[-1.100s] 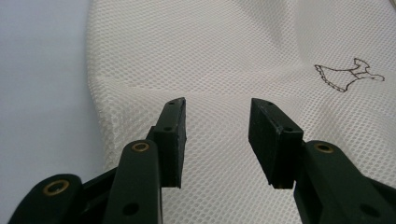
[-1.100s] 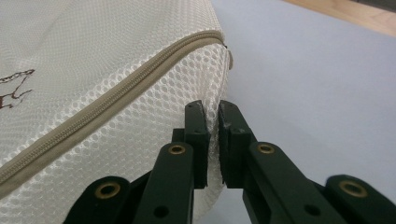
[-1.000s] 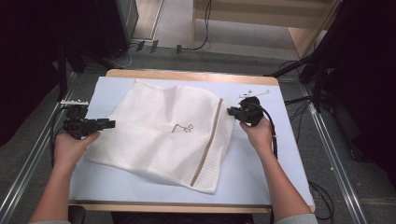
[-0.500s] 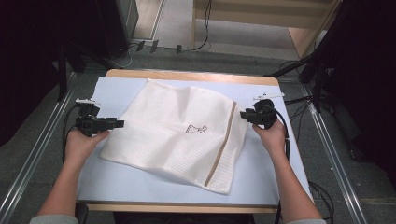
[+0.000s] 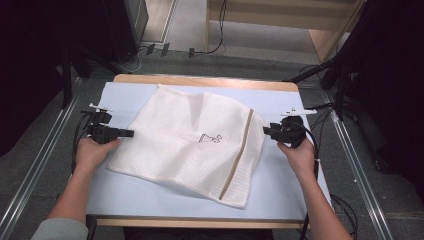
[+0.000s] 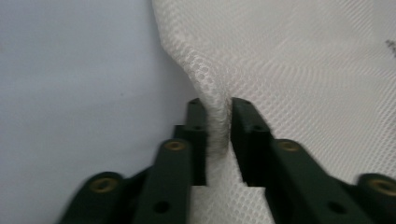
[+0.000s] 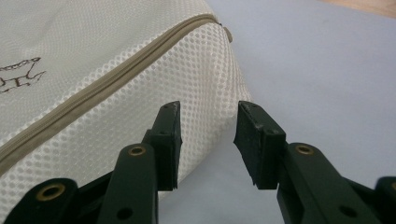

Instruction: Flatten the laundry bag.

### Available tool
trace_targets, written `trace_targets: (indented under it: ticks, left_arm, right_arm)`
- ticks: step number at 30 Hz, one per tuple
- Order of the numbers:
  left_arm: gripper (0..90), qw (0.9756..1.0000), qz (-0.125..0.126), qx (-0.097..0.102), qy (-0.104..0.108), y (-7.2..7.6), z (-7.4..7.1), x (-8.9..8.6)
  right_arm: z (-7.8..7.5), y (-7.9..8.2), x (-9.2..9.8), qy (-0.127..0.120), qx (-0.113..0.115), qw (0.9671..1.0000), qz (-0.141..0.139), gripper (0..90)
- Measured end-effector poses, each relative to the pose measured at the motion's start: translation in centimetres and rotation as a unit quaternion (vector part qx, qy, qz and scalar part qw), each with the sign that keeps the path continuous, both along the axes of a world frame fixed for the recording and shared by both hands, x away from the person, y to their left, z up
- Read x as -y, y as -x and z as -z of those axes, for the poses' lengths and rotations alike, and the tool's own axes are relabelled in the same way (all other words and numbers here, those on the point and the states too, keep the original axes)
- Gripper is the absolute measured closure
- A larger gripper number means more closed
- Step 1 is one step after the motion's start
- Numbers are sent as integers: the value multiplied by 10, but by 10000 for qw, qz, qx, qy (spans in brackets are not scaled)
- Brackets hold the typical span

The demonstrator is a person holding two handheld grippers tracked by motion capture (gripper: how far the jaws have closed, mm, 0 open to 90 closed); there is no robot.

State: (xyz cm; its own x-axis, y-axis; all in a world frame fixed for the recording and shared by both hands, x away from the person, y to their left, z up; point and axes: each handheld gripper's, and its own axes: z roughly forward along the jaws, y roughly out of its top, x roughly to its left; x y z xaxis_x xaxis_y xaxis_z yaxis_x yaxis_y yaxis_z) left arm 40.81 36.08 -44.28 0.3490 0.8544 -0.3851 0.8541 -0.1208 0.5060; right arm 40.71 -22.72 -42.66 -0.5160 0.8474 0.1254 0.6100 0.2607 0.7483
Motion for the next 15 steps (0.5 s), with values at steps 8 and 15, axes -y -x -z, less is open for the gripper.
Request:
trace_targets:
  ticks: [8,15]
  left_arm:
    - [883,9997,-153,146,-125,10,-10,-23]
    - [879,9990,-409,173,-27,18,-11,-43]
  right_arm:
    - [1,10,-6,-78,38,9998,-177,624]
    - [9,8,-23,-58,-30,9994,-333,588]
